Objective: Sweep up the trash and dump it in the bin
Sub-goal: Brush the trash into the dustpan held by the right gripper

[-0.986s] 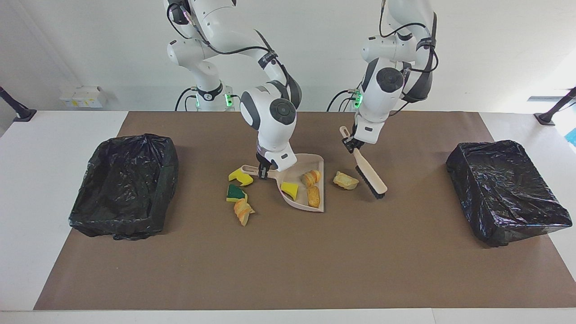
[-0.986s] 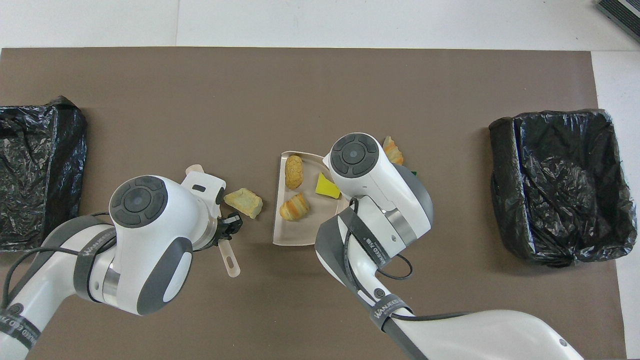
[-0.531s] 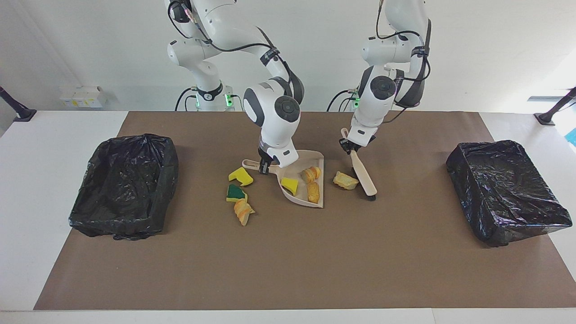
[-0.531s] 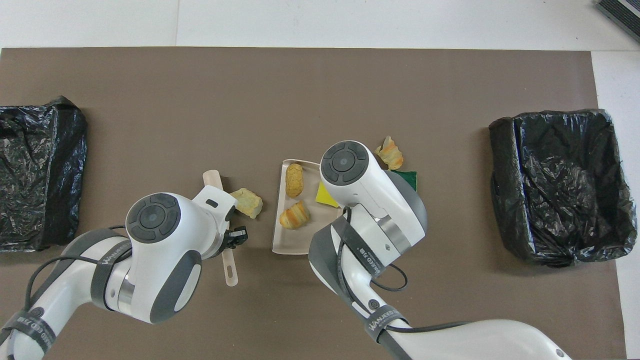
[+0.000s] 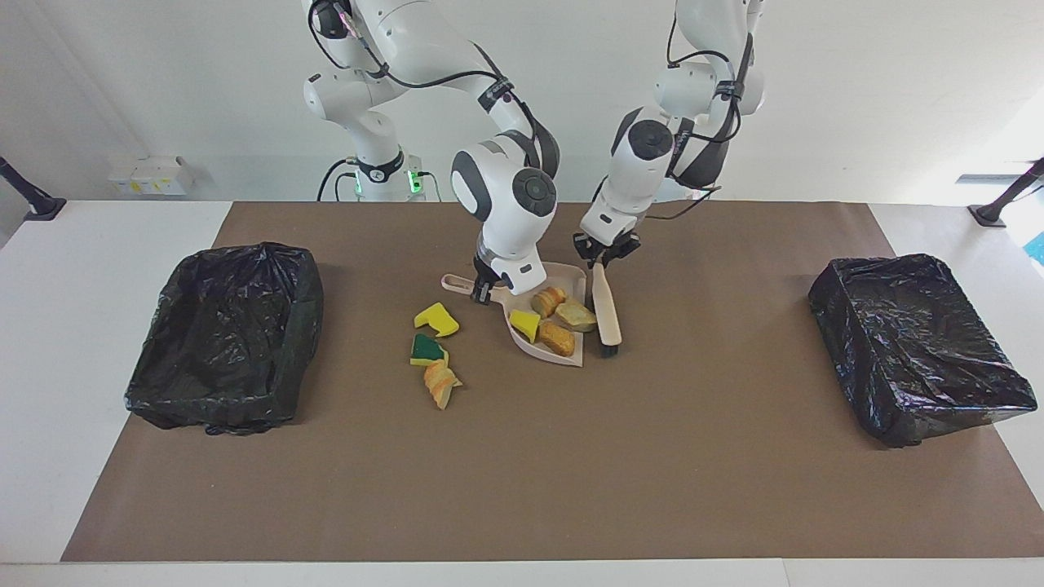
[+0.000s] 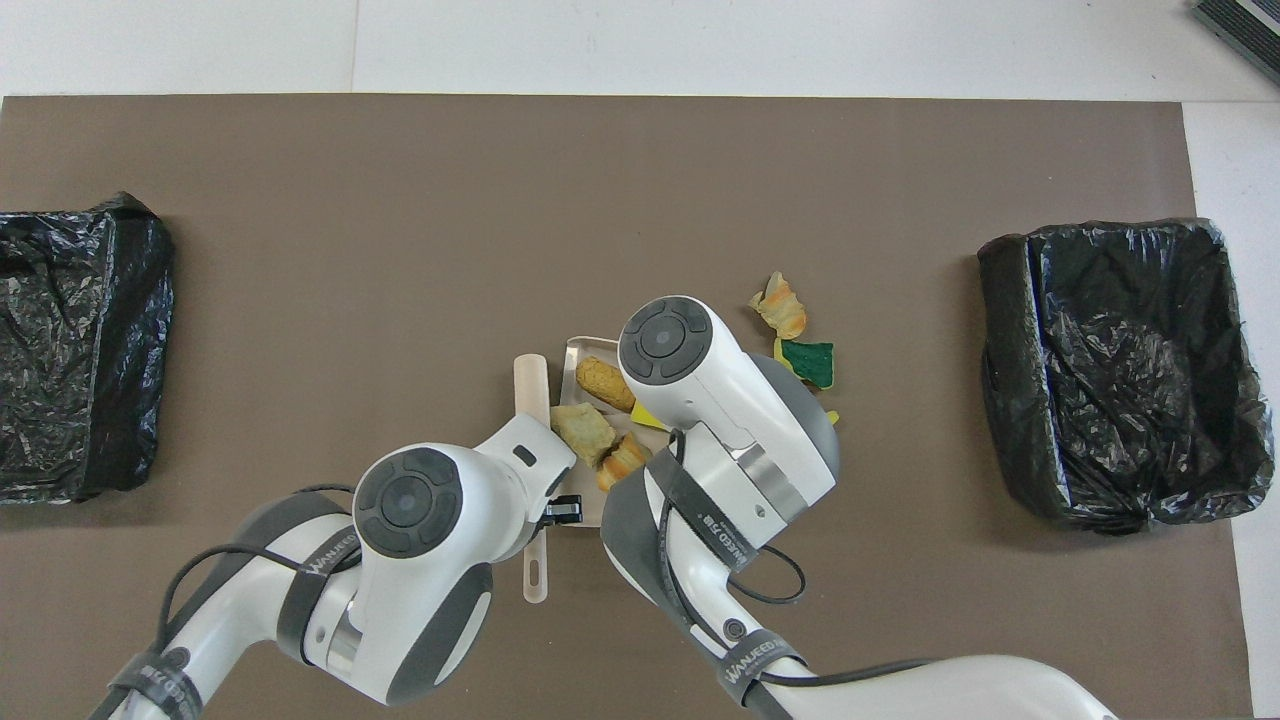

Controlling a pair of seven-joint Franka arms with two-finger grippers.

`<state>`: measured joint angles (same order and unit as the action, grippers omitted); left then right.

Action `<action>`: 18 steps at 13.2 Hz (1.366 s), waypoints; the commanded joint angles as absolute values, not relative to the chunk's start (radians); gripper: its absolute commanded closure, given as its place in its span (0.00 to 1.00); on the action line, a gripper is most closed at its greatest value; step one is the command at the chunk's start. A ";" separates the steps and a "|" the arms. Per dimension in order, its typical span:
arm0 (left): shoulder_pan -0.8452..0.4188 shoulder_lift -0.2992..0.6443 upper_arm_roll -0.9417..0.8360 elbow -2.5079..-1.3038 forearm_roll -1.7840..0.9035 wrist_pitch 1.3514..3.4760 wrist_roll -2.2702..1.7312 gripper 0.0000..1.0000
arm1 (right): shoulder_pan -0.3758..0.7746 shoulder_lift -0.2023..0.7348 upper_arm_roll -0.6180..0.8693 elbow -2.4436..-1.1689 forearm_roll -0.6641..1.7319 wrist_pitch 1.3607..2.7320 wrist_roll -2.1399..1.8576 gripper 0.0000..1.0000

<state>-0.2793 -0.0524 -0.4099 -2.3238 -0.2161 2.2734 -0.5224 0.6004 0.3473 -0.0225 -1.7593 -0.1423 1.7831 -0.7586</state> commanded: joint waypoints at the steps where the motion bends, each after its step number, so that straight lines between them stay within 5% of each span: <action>1: -0.372 -0.072 -0.396 -2.349 -0.245 2.316 -0.505 1.00 | 0.597 0.331 -0.018 -1.775 -0.163 1.766 -0.741 1.00; 4: -0.362 -0.066 -0.388 -2.342 -0.244 2.307 -0.503 1.00 | 0.595 0.331 -0.017 -1.775 -0.163 1.770 -0.741 1.00; 10: -0.146 -0.075 -0.380 -2.287 -0.178 2.254 -0.506 1.00 | 0.581 0.327 -0.018 -1.773 -0.143 1.773 -0.695 1.00; 18: -0.152 -0.120 -0.390 -2.255 -0.160 2.140 -0.532 1.00 | 0.369 0.126 -0.024 -1.772 -0.121 1.749 -0.756 1.00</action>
<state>-0.1245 -0.0790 -0.3852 -2.2434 -0.1744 2.1710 -0.5063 0.4365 0.1895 -0.0314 -1.7534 -0.1397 1.7646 -0.7190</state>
